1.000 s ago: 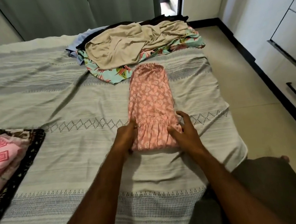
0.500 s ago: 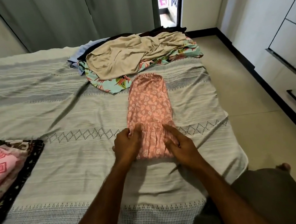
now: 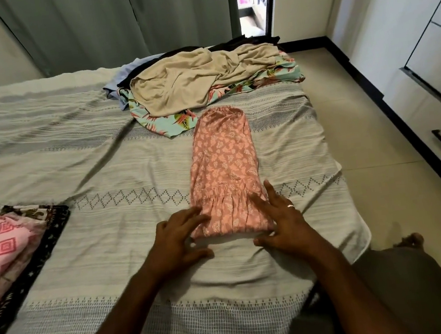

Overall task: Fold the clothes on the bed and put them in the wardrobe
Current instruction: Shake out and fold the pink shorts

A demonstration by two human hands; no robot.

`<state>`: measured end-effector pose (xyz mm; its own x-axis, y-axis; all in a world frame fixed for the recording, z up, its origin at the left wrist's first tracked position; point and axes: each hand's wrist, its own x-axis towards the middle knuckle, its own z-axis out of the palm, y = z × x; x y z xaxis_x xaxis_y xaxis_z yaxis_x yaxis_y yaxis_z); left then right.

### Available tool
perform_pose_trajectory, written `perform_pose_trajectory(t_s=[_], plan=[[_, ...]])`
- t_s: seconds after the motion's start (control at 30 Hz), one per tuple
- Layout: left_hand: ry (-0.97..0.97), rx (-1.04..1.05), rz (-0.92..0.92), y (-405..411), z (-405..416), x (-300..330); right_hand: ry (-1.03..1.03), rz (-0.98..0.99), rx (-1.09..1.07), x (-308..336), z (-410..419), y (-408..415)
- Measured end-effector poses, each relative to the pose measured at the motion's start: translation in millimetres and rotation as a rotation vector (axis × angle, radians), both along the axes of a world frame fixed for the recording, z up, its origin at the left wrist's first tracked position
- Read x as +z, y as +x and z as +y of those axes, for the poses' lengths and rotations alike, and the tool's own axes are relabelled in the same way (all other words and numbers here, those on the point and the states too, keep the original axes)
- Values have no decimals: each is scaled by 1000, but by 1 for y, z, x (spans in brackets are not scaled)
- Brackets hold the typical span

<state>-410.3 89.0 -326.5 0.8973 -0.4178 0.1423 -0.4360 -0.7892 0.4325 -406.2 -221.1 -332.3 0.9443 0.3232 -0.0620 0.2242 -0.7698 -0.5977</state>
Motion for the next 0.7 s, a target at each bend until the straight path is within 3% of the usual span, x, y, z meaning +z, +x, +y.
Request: perform_pose_trajectory(t_s=[0.2, 0.33, 0.43, 0.53, 0.6, 0.7], plan=[[95, -9, -63, 9, 6, -8, -178, 5, 12, 10, 9, -2], [-9, -68, -97, 14, 4, 3, -123, -70, 14, 18, 7, -6], [-215, -55, -15, 16, 9, 24, 219, -125, -1, 30, 0, -6], [-549, -117, 296, 4, 3, 64, 598, -66, -57, 45, 1, -14], [-650, -173, 445, 1, -4, 86, 727, -24, -121, 51, 3, -20], [-788, -134, 487, 11, -14, 98, 799, 4, -183, 61, 12, -7]])
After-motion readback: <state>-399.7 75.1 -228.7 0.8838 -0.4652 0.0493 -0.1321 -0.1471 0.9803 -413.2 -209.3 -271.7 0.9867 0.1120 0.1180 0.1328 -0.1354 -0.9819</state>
